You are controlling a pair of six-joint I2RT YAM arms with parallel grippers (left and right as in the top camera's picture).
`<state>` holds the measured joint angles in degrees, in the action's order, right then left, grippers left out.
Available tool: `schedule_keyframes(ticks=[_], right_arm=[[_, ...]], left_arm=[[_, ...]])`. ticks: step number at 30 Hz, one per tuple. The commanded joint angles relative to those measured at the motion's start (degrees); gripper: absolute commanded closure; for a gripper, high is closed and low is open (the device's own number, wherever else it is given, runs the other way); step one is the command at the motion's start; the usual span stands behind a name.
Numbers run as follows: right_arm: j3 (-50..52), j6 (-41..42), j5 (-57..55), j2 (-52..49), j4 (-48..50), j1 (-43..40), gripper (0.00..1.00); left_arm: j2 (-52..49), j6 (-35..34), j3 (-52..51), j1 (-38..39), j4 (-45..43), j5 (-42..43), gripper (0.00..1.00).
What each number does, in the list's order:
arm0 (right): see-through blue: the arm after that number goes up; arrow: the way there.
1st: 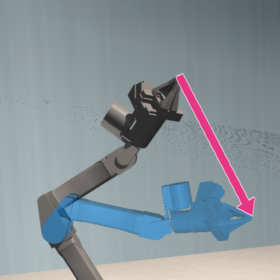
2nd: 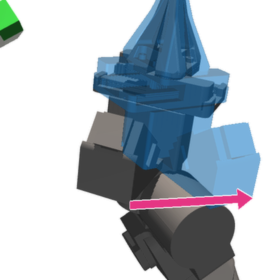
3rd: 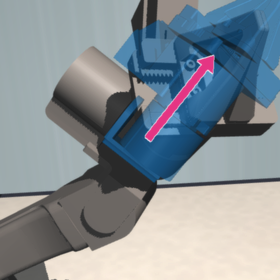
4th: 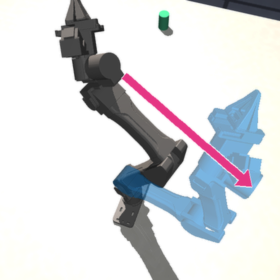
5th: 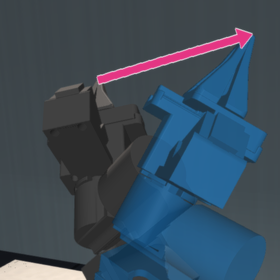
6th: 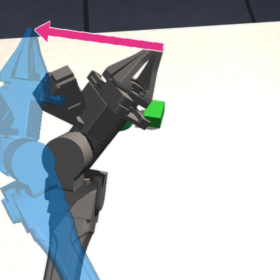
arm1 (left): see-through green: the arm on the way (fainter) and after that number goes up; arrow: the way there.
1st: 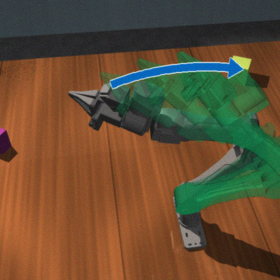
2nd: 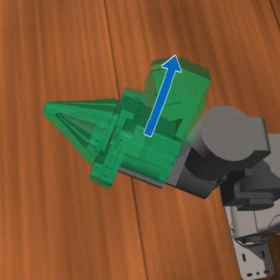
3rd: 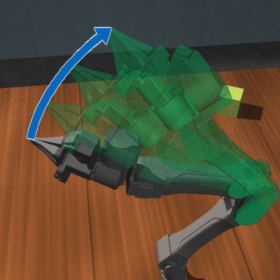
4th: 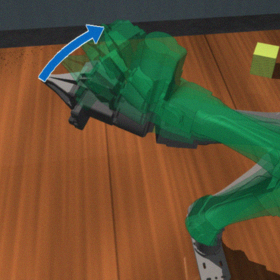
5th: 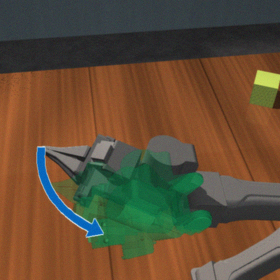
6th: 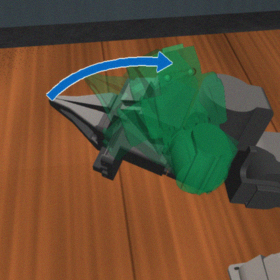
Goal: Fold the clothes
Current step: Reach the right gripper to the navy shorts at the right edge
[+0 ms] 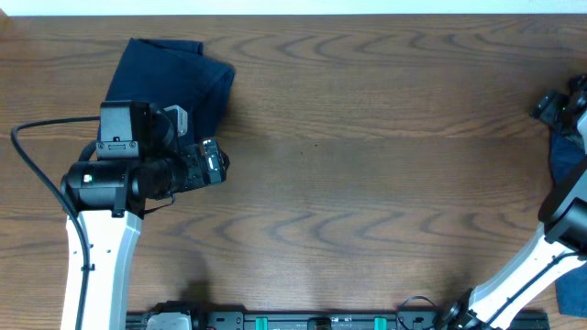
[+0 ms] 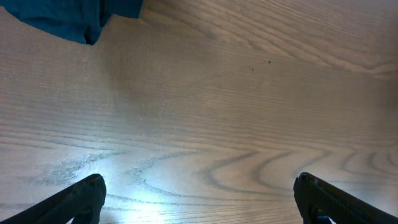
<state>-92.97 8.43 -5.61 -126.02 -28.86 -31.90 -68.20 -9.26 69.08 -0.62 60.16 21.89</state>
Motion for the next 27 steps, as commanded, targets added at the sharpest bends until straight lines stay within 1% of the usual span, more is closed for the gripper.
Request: schedule_keyframes(ticks=[1,7,12,14,17,18,19,21,23,25,27], right_arm=[[-1.0,-0.4,-4.9,-1.4,0.2,-0.4,0.18],[-1.0,-0.4,-9.8,-1.8,0.0,-0.4,0.26],[-1.0,-0.6,-11.1,-1.9,-0.6,-0.3,0.46],[-1.0,-0.9,-12.4,-1.9,-1.4,-0.3,0.47],[-1.0,-0.8,-17.5,-1.9,-2.9,-0.3,0.47],[-1.0,-0.8,-18.9,-1.9,-3.1,-0.2,0.49],[-1.0,-0.8,-20.2,-1.9,-3.4,-0.2,0.56],[-1.0,-0.8,-19.5,-1.9,-3.8,-0.2,0.65],[-1.0,-0.8,-17.0,-1.7,-4.2,0.0,0.83],[-1.1,-0.8,-14.5,-0.8,-5.1,0.5,0.98],[-1.1,-0.7,-12.2,0.9,-5.2,1.3,0.99]], left_arm=[[0.1,-0.3,1.1,0.1,0.0,-0.1,0.02],[0.1,-0.3,1.1,0.1,0.0,-0.1,0.02],[0.1,-0.3,1.1,0.1,0.0,-0.1,0.02],[0.1,-0.3,1.1,0.1,0.0,-0.1,0.02],[0.1,-0.5,1.1,0.1,0.0,0.0,0.02],[0.1,-0.5,1.1,0.1,0.0,0.0,0.02],[0.1,-0.5,1.1,0.1,0.0,0.0,0.02],[0.1,-0.5,1.1,0.1,0.0,0.0,0.02],[0.1,-0.5,1.1,0.1,0.0,0.0,0.02],[0.1,-0.5,1.1,0.1,0.0,0.0,0.02],[0.1,-0.5,1.1,0.1,0.1,0.0,0.02]])
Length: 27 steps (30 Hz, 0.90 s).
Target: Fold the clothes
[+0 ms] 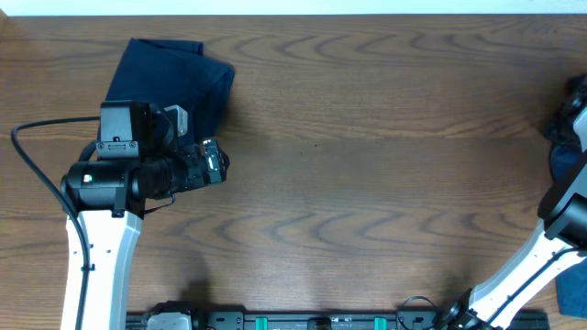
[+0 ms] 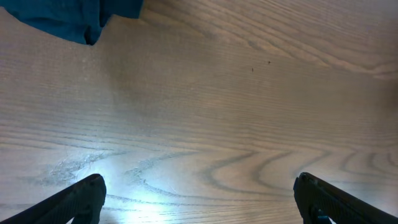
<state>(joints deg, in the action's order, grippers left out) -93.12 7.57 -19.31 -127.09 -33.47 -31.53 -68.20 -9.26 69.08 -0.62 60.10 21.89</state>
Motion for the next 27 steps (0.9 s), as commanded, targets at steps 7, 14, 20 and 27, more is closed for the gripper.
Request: schedule_keyframes(ticks=[7,14,20,27], right_arm=[[-1.0,3.1,13.2,13.4,-0.8,6.3,0.99],[-1.0,5.3,19.9,20.2,-4.0,18.1,0.99],[-0.8,5.7,17.2,19.5,-6.2,31.0,0.98],[-0.9,8.3,-1.4,19.5,-5.9,31.9,0.78]], left_arm=[[0.1,-0.5,1.1,0.1,0.5,-0.1,0.02],[0.1,-0.5,1.1,0.1,1.7,0.0,0.02],[0.2,-0.5,1.1,0.1,4.9,-0.1,0.02],[0.2,-0.5,1.1,0.1,6.1,-0.1,0.02]])
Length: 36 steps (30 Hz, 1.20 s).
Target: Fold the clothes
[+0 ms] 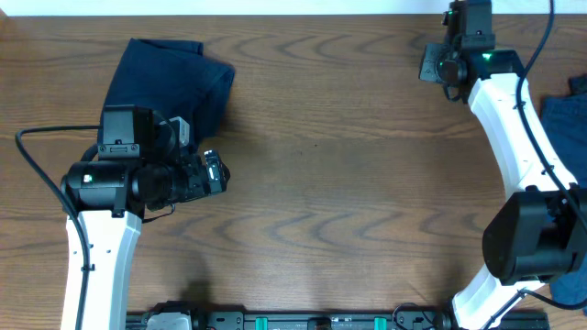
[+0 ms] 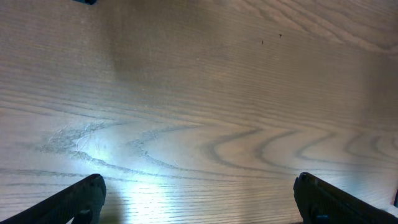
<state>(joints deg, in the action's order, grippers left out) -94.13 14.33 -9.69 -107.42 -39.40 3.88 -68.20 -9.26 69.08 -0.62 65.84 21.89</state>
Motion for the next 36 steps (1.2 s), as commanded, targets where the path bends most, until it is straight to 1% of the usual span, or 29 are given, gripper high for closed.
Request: schedule_keyframes(ticks=[1,2,4,6,8,9,10,14,17,21,25,27,29,31,33,36], right_arm=[[0.2,1.5,-12.3,-0.4,-0.1,-5.3,0.69],[0.2,1.5,-12.8,-0.6,-0.1,-7.5,0.57],[0.2,1.5,-12.4,-1.4,0.0,-11.7,0.55],[0.2,1.5,-12.3,-2.6,0.1,-15.7,0.47],[0.2,1.5,-10.6,-5.0,0.1,-20.9,0.41],[0.2,1.5,-10.1,-5.5,0.1,-21.7,0.39],[0.2,1.5,-9.0,-6.6,0.2,-23.3,0.34],[0.2,1.2,-5.4,-11.5,1.5,-28.8,0.31],[0.2,-1.6,-5.1,-15.0,3.3,-30.8,0.31],[0.2,-4.6,-5.1,-18.9,5.3,-30.9,0.29],[0.2,-5.2,-6.3,-20.9,5.6,-30.7,0.28],[0.2,-5.2,-9.4,-22.1,5.6,-30.6,0.28],[0.2,-5.2,-13.9,-23.3,5.0,-30.7,0.3],[0.2,-4.9,-18.8,-24.1,4.3,-30.7,0.36],[0.2,-4.5,-22.1,-24.2,3.9,-30.8,0.46],[0.0,-3.3,-22.3,-23.6,3.2,-30.7,0.73]], left_arm=[[0.2,-0.5,1.1,0.1,0.3,-0.1,0.02],[0.2,-0.5,1.1,0.1,0.3,-0.1,0.02],[0.2,-0.5,1.1,0.1,0.3,-0.1,0.02],[0.2,-0.5,1.1,0.1,0.2,-0.1,0.02],[0.2,-0.5,1.1,0.1,0.0,-0.1,0.02],[0.2,-0.5,1.1,0.1,-0.1,-0.1,0.02],[0.2,-0.5,1.1,0.1,-0.2,-0.1,0.02],[0.2,-0.5,1.1,0.1,-0.5,-0.1,0.02],[0.2,-0.5,1.1,0.1,-0.6,-0.1,0.02],[0.2,-0.5,1.1,0.1,-0.6,-0.1,0.02],[0.2,-0.5,1.1,0.1,-0.6,-0.1,0.02],[0.2,-0.5,1.1,0.1,-0.5,-0.1,0.02],[0.2,-0.5,1.1,0.1,-0.5,0.0,0.02],[0.2,-0.5,1.1,0.1,-0.5,0.0,0.02],[0.2,-0.5,1.1,0.1,-0.5,0.0,0.02],[0.2,-0.5,1.1,0.1,-0.5,0.0,0.02]])
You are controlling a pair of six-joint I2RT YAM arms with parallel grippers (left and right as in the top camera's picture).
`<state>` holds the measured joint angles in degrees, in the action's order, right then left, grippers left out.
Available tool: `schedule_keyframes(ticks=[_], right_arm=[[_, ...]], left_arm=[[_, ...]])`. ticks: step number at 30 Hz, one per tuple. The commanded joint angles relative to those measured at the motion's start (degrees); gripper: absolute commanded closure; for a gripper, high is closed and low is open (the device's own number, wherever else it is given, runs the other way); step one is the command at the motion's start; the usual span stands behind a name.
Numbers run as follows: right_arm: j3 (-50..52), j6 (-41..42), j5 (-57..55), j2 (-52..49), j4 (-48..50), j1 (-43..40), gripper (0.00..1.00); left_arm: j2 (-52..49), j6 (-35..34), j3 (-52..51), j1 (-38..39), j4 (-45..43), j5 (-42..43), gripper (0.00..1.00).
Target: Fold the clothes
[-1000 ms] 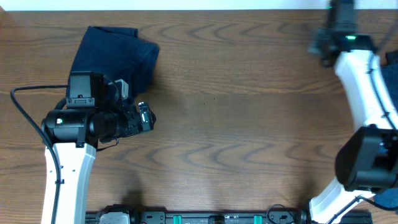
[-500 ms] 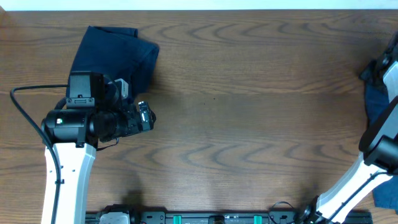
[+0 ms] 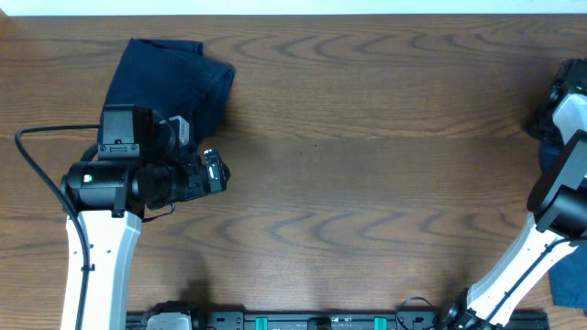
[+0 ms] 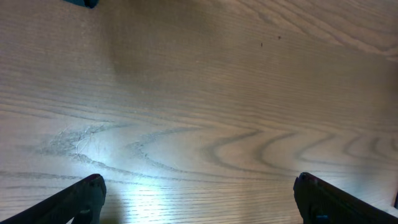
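A dark navy garment [image 3: 170, 82] lies folded at the table's back left. My left gripper [image 3: 216, 170] hovers just in front of it, to its right, over bare wood. In the left wrist view the left gripper [image 4: 198, 200] is open, its fingertips [image 4: 87, 194] far apart with nothing between them. A sliver of the navy garment [image 4: 81, 2] shows at that view's top edge. My right gripper [image 3: 556, 106] is at the far right edge above a piece of blue cloth [image 3: 548, 152], and its jaws are not readable.
The brown wooden table [image 3: 367, 183] fills the view. More blue cloth [image 3: 569, 286] peeks in at the bottom right corner, beside the right arm's white link [image 3: 514, 270]. A black cable [image 3: 37, 174] loops left of the left arm.
My right arm was reaching to the back of the table, right of centre; now its gripper is at the far right edge by the blue cloth. The left arm has not moved.
My right gripper was at the right edge by the blue cloth, then nearly out of view there, then at the table's back, and is now at the right edge again. The left gripper stayed open, shifting slightly away from the folded navy garment.
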<state>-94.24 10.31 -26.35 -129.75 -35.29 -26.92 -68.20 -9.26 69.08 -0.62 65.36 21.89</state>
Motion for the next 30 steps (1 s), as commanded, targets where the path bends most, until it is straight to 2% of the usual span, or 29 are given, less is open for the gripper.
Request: schedule_keyframes(ticks=[1,3,6,12,18,30], right_arm=[[0.1,0.8,-5.2,-0.9,-0.9,0.3,0.81],[0.1,0.8,-2.8,0.6,-0.7,0.7,0.91],[0.1,0.8,3.3,3.7,-0.4,1.6,0.99],[0.1,0.8,13.1,12.5,-1.0,5.2,0.99],[0.1,0.8,23.0,18.5,-3.4,12.4,0.99],[0.3,1.5,23.7,13.9,-6.6,37.1,0.99]], left_arm=[[0.2,-0.5,1.1,0.1,-0.1,0.0,0.02],[0.2,-0.5,1.1,0.1,-0.1,0.0,0.02],[0.2,-0.5,1.1,0.1,0.0,0.0,0.02],[0.2,-0.5,1.1,0.1,0.0,1.1,0.02],[0.2,-0.5,1.1,0.1,0.3,3.2,0.02],[0.2,-0.5,1.1,0.1,3.3,2.9,0.02]])
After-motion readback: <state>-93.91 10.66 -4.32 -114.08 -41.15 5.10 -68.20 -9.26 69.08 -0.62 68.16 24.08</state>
